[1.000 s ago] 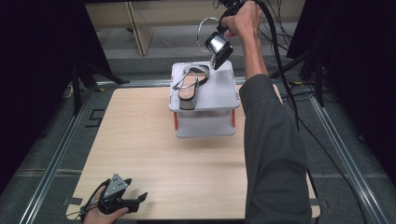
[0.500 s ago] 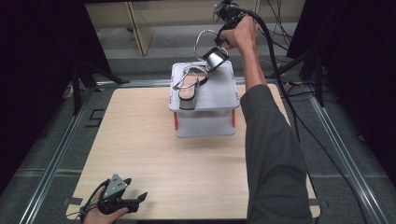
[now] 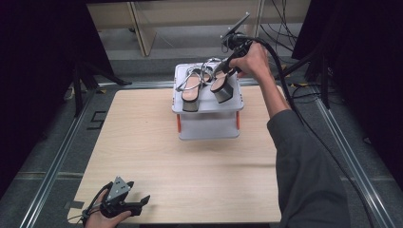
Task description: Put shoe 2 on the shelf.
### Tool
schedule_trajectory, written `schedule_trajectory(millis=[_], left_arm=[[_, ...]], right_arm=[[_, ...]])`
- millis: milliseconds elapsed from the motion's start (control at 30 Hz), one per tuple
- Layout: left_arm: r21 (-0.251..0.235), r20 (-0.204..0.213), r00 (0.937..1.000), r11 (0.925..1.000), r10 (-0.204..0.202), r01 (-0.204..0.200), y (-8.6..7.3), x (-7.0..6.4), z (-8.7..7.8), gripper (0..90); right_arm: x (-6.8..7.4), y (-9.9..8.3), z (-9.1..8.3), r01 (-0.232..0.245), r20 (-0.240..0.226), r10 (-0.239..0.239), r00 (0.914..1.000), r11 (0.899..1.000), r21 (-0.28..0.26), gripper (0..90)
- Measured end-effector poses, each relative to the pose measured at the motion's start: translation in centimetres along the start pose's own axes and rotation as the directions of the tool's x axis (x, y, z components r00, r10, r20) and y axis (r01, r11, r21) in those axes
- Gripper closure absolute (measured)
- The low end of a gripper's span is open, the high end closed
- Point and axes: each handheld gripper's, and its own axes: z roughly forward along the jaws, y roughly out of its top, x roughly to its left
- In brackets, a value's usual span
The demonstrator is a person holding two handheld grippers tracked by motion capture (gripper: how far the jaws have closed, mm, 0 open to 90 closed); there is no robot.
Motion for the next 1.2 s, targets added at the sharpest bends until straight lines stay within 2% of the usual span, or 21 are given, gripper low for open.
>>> schedule_trajectory(millis=[133,233,300,333,367,400,500,667,733,800,833,867,900,933,967,1000,1033,1067,1133,1167,1200], left_arm=[[-0.010,0.016,0.9999,0.9999,-0.006,0.006,0.0,-0.1,0.0,20.3],[-0.005,0.003,1.0000,1.0000,0.000,0.000,0.0,-0.1,0.0,20.3],[-0.006,0.016,0.9999,1.0000,-0.005,0.006,0.0,-0.1,0.0,20.3],[-0.004,0.008,1.0000,1.0000,0.001,-0.001,0.0,-0.1,0.0,20.3],[-0.015,0.017,0.9997,0.9997,-0.017,0.017,0.0,-0.2,0.1,20.3],[0.006,0.005,1.0000,1.0000,0.001,-0.001,0.0,-0.1,0.1,20.3],[0.013,0.000,0.9999,0.9998,0.015,-0.015,0.1,0.0,0.0,20.3],[0.016,-0.002,0.9998,0.9997,0.020,-0.020,0.1,0.0,0.0,20.3],[0.016,-0.002,0.9998,0.9997,0.020,-0.020,0.1,0.0,0.0,20.3],[0.016,-0.002,0.9999,0.9997,0.017,-0.017,0.0,0.0,0.0,20.3],[0.015,0.001,0.9999,0.9998,0.013,-0.013,0.0,-0.1,0.1,20.3],[0.015,0.001,0.9999,0.9998,0.013,-0.013,0.0,-0.1,0.1,20.3],[0.010,0.000,0.9999,0.9999,0.014,-0.014,0.0,-0.1,0.0,20.3],[0.012,0.001,0.9998,0.9997,0.019,-0.019,0.0,0.0,0.0,20.3],[0.012,0.001,0.9998,0.9997,0.019,-0.019,0.0,0.0,0.0,20.3],[0.009,0.001,0.9999,0.9999,0.015,-0.015,0.0,0.0,0.0,20.3],[0.008,0.002,0.9999,0.9999,0.014,-0.014,0.0,-0.1,0.0,20.3],[0.008,0.002,0.9999,0.9999,0.014,-0.014,0.0,-0.1,0.0,20.3],[0.010,0.000,0.9999,0.9998,0.014,-0.014,0.0,-0.1,0.0,20.3],[0.011,0.000,0.9999,0.9998,0.013,-0.013,0.0,-0.1,0.0,20.3],[0.009,0.001,0.9999,0.9999,0.015,-0.015,0.0,0.0,0.1,20.4]], right_arm=[[0.4,-0.8,0.6,-0.015,-0.022,0.015,0.9996,1.000,0.013,85.6],[0.3,-1.2,1.0,0.010,-0.031,-0.009,0.9995,1.000,0.008,85.7],[0.4,-1.4,1.1,0.005,-0.035,-0.005,0.9994,1.000,0.012,85.7],[0.4,-1.6,1.3,0.006,-0.038,-0.006,0.9993,1.000,0.011,85.7],[0.4,-2.1,1.6,-0.011,-0.047,0.012,0.9988,1.000,0.024,85.6],[0.4,-2.2,1.7,-0.006,-0.046,0.007,0.9989,1.000,0.023,85.6],[0.3,-2.7,2.1,-0.004,-0.047,0.005,0.9989,1.000,0.023,85.5],[0.3,-3.2,2.6,0.013,-0.051,-0.011,0.9986,0.999,0.034,84.6],[0.3,-3.5,2.6,-0.006,-0.053,0.007,0.9986,1.000,0.030,82.8],[0.2,-3.6,2.6,-0.004,-0.051,0.005,0.9987,1.000,0.024,79.8],[0.1,-3.7,2.3,-0.005,-0.047,0.005,0.9989,1.000,0.004,70.1],[0.1,-3.7,2.3,-0.005,-0.047,0.005,0.9989,1.000,0.004,70.1],[0.0,-3.8,1.8,-0.032,-0.092,0.033,0.9952,0.999,0.012,62.9],[-0.1,-3.8,1.5,-0.028,-0.096,0.026,0.9950,0.999,-0.018,61.0],[-0.1,-3.8,1.5,-0.028,-0.096,0.026,0.9950,0.999,-0.018,61.0],[-0.2,-3.9,1.0,-0.054,-0.101,0.051,0.9936,0.998,-0.019,59.5],[-0.7,-4.3,0.1,-0.037,-0.114,0.031,0.9930,0.998,-0.047,54.5],[-0.9,-4.4,-0.2,-0.039,-0.117,0.033,0.9925,0.998,-0.057,52.8],[-1.1,-4.6,-0.6,-0.055,-0.120,0.047,0.9917,0.997,-0.062,49.4],[-1.5,-4.8,-0.9,-0.062,-0.116,0.052,0.9919,0.994,-0.086,47.8],[-2.2,-5.5,-1.4,-0.093,-0.114,0.082,0.9902,0.991,-0.099,46.0]])
